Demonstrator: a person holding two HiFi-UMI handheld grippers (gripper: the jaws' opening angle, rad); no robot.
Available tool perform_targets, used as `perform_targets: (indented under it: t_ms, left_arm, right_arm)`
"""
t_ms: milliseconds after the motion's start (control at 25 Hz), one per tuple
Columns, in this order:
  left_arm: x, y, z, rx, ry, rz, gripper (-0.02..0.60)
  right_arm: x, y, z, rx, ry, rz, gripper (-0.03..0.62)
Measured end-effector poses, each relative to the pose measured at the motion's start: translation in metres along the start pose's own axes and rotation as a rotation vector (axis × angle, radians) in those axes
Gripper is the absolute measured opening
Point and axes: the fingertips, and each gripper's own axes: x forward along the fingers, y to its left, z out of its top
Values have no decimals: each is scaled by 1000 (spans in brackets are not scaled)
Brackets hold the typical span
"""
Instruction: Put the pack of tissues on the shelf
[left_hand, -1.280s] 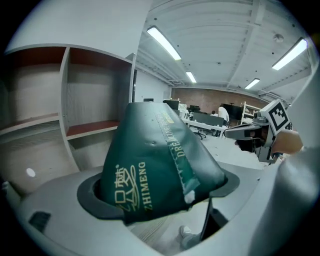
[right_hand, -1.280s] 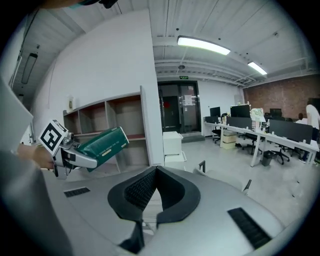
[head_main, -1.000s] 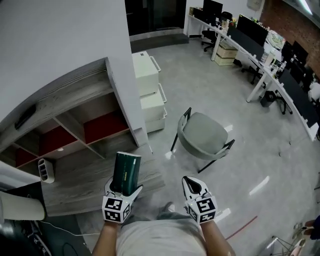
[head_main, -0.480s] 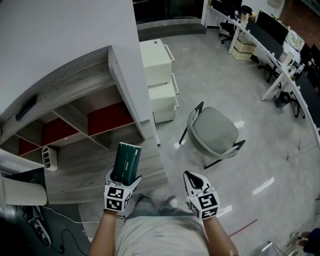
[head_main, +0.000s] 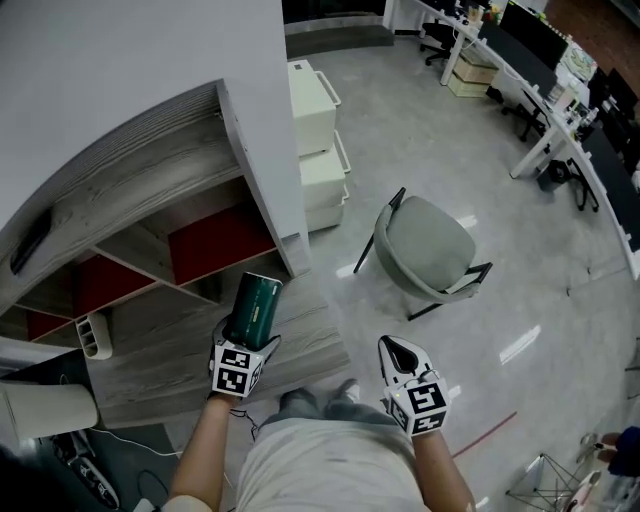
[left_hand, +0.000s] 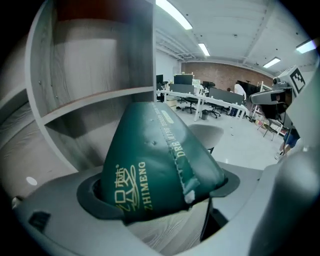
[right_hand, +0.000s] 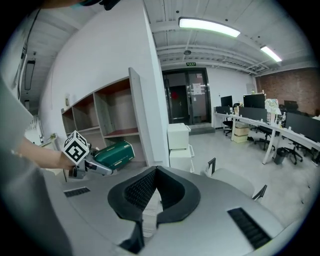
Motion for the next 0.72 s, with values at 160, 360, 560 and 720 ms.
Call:
perform_targets:
  t_ms: [160,360,560,720]
  left_arm:
    - [33,20,-19,84,57,-53,502]
    - [74,32,-40,184,117,-156,503]
    - [111,48,-66,296,189,-195,503]
    - [129,49,-81,388,230,-252,503]
  right_arm:
    - [14,5,6,18,15,-64,28]
    - [22,17,9,30,39,-150,28]
    - [23,23,0,48,73,-223,28]
    - [20,26,-4,70,90,-274,28]
